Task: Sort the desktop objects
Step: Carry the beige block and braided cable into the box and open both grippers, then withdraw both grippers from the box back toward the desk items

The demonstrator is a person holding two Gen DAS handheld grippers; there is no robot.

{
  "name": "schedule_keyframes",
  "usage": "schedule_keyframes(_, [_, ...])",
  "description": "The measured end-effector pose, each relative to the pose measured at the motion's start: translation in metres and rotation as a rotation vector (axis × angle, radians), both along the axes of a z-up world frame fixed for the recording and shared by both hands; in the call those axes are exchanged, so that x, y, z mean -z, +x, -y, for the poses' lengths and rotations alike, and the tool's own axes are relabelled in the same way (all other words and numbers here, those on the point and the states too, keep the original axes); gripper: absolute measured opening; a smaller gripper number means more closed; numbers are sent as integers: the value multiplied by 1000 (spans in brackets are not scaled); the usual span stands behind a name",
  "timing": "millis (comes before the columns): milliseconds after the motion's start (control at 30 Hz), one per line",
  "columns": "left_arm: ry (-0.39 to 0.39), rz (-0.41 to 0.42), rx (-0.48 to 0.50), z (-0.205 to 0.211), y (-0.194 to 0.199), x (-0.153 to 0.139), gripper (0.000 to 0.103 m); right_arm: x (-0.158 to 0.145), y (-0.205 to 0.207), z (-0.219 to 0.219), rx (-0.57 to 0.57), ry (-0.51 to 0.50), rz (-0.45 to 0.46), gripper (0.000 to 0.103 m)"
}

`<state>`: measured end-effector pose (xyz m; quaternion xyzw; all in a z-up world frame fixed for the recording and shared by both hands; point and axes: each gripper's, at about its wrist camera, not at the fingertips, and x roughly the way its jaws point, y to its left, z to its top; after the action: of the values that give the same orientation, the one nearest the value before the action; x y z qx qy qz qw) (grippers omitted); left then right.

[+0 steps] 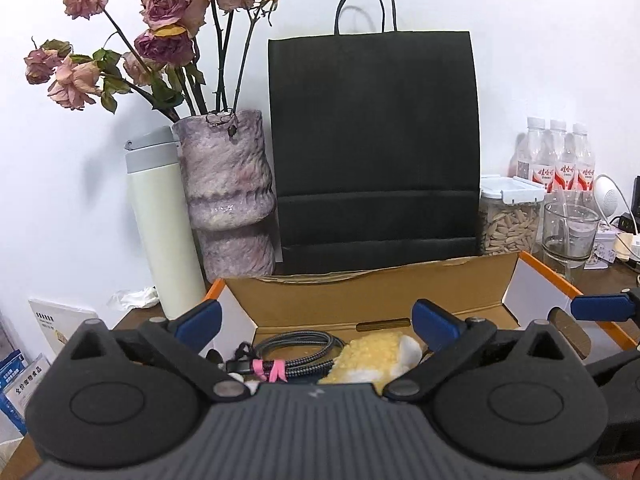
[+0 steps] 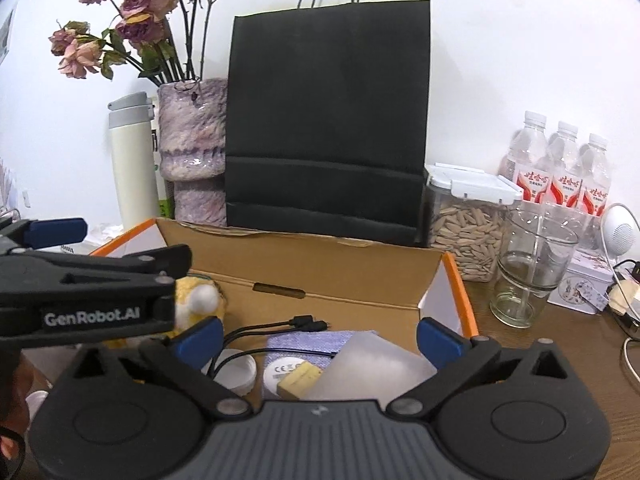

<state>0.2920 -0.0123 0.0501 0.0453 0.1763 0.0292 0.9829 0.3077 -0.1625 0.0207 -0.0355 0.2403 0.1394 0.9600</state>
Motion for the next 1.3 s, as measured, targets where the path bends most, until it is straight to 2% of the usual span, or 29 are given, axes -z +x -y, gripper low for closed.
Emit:
schedule_keyframes(267, [-10, 39, -14, -6, -20, -5, 103, -6, -14, 6, -4, -1, 26, 103])
schedule_keyframes(667, [-27, 63, -42, -36, -84, 0, 103, 0, -72, 30, -22, -1, 75, 103])
schedule_keyframes(1000, [-6, 2, -47, -56, -130, 18, 103, 15, -122, 45, -22, -37, 49, 103])
schedule_keyframes(1300, [-30, -115, -63, -69, -139, 36, 103, 34, -126, 56, 26, -75, -56, 103])
